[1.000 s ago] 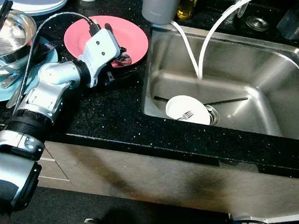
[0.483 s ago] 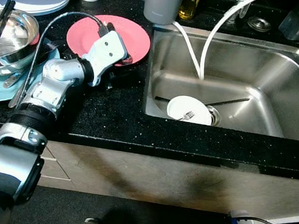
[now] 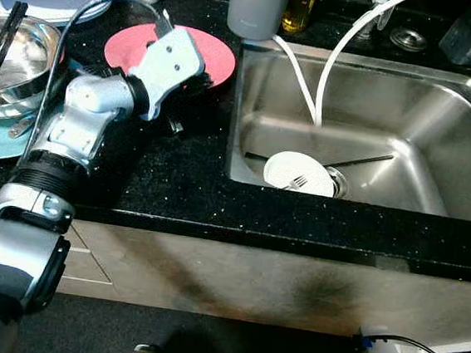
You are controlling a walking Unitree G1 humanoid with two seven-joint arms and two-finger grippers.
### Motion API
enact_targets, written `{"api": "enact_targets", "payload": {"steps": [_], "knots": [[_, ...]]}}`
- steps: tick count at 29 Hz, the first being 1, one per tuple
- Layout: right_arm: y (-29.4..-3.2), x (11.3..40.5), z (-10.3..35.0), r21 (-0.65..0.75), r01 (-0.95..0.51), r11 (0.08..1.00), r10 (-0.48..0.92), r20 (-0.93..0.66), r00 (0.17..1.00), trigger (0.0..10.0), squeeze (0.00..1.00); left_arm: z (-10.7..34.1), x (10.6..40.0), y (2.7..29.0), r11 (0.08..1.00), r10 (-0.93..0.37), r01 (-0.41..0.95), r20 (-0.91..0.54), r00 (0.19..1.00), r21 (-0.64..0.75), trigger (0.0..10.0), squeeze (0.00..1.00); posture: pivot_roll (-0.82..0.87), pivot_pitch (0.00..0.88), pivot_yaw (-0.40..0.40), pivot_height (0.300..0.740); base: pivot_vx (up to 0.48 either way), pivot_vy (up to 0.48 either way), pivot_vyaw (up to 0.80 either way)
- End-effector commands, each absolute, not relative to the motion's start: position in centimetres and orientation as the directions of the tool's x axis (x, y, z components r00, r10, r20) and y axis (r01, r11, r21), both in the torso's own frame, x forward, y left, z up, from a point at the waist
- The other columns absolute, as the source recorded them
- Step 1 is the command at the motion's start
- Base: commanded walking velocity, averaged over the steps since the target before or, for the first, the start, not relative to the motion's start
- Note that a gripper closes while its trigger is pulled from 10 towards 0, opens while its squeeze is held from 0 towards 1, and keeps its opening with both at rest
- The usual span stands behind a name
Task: Kitchen organization
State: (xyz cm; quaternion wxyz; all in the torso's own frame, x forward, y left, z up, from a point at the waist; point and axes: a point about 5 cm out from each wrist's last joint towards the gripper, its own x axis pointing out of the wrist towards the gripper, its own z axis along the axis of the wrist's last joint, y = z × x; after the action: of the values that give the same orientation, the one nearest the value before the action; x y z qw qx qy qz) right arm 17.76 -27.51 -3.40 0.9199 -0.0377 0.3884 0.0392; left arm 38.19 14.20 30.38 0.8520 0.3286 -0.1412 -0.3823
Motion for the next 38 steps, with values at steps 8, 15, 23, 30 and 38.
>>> {"api": "enact_targets", "payload": {"steps": [8, 15, 23, 30, 38], "knots": [[-27.6, 17.1, -4.2, -0.025, -0.063, 0.998, 0.023, -0.747, 0.665, 10.0, 0.0, 30.0, 36.7, 12.8, 0.437, -0.806, 0.641, -0.043, 0.591, 0.631, 0.0, 0.0, -0.05, 0.181, -0.021, 0.74, 0.0, 0.0, 0.0], [-27.5, 17.3, -4.3, -0.022, -0.057, 0.998, 0.022, -0.748, 0.664, 10.0, 0.0, 29.1, 34.1, 10.4, 0.402, -0.854, 0.699, -0.034, 0.52, 0.592, 0.0, 0.0, -0.04, 0.18, -0.023, 0.74, 0.0, 0.0, 0.0], [-27.5, 17.4, -4.4, -0.018, -0.053, 0.998, 0.022, -0.748, 0.663, 10.0, 0.0, 30.3, 32.5, 9.4, 0.47, -0.857, 0.721, 0.07, 0.51, 0.509, 0.0, 0.0, -0.04, 0.177, -0.02, 0.74, 0.0, 0.0, 0.0], [-27.4, 17.5, -4.5, -0.012, -0.045, 0.999, 0.022, -0.747, 0.664, 10.0, 0.0, 32.4, 31.0, 9.0, 0.482, -0.865, 0.729, 0.13, 0.484, 0.486, 0.0, 0.0, -0.03, 0.166, -0.018, 0.74, 0.0, 0.0, 0.0], [-27.3, 17.5, -4.6, -0.004, -0.038, 0.999, 0.023, -0.747, 0.664, 10.0, 0.0, 34.0, 29.7, 9.5, 0.463, -0.878, 0.741, 0.136, 0.46, 0.486, 0.0, 0.0, -0.02, 0.146, -0.013, 0.74, 0.0, 0.0, 0.0]]}}
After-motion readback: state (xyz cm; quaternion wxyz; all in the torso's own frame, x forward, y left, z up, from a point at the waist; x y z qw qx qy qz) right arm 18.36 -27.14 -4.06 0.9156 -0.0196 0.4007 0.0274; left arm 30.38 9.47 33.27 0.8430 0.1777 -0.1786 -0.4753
